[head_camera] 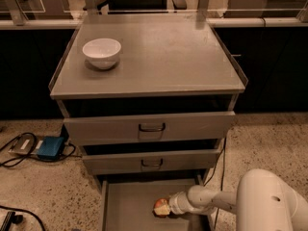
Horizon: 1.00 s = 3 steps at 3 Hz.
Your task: Place apple into bottom drawer
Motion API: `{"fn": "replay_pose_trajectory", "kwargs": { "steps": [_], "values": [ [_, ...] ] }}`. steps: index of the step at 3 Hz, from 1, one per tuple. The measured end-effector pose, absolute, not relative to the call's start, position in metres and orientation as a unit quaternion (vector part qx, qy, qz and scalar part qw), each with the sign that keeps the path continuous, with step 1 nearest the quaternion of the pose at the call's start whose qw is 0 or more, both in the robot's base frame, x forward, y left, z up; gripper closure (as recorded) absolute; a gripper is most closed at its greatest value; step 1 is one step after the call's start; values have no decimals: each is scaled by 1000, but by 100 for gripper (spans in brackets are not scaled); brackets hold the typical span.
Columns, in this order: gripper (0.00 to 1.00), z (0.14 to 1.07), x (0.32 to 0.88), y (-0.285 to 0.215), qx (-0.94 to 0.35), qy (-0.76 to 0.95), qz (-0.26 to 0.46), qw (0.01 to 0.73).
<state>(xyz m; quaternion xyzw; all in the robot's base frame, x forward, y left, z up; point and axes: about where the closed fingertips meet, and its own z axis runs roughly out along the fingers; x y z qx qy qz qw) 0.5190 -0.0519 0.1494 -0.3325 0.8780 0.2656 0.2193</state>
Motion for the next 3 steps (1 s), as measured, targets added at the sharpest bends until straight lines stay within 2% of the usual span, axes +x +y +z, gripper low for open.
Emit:
{"fn": "replay_pose_trajectory", "kwargs": {
  "steps": [1, 2, 3],
  "values": [
    [27, 149, 519, -52, -332, 878, 266, 219],
    [4, 149, 519, -52, -332, 878, 266, 219],
    [0, 149, 519, -52, -332, 878, 266, 219]
  ]
}}
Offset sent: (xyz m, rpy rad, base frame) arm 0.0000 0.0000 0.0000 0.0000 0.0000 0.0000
